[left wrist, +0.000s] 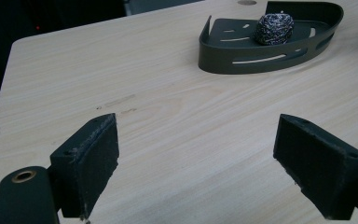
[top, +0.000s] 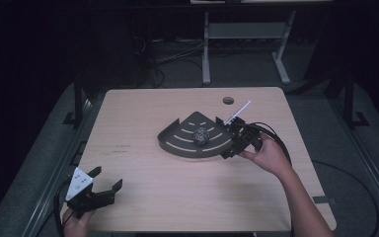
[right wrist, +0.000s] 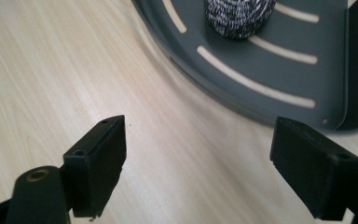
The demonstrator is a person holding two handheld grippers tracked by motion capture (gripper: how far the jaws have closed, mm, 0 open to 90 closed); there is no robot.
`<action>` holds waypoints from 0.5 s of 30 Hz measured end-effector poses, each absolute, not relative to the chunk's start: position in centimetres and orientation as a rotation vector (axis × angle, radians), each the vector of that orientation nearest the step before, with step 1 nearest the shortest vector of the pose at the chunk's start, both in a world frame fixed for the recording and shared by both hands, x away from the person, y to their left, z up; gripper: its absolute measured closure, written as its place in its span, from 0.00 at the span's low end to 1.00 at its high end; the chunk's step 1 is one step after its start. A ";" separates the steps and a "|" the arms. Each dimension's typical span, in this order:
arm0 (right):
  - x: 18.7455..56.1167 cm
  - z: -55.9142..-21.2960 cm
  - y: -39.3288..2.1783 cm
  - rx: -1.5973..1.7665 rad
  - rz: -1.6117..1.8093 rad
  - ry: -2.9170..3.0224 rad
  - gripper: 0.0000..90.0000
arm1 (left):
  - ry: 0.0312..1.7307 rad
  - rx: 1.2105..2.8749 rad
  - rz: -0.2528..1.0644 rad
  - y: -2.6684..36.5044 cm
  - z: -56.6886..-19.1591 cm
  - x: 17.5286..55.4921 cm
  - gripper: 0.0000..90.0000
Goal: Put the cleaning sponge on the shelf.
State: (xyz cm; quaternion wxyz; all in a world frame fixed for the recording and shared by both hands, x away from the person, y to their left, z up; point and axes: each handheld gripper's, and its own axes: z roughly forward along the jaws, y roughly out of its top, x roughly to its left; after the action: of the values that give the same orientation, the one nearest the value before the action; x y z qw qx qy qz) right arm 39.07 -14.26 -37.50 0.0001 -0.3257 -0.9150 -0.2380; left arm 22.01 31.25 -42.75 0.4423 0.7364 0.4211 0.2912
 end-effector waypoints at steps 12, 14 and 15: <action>37.1 -38.5 -16.6 -1.060 -0.753 -2.864 0.20 | 1.046 1.832 0.723 31.3 -42.8 22.0 0.15; 36.8 -38.7 -16.9 -1.067 -0.753 -2.862 0.20 | 1.044 1.833 0.726 31.3 -42.8 22.0 0.15; 36.7 -38.8 -17.1 -1.070 -0.754 -2.859 0.20 | 1.043 1.832 0.726 31.3 -42.8 22.0 0.15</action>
State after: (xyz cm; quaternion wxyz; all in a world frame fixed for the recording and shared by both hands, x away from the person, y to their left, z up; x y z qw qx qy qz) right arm 36.69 -17.11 -38.80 -0.0016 -0.3403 -0.9092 -0.2398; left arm 21.97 31.27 -42.76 0.4404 0.7377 0.4200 0.2924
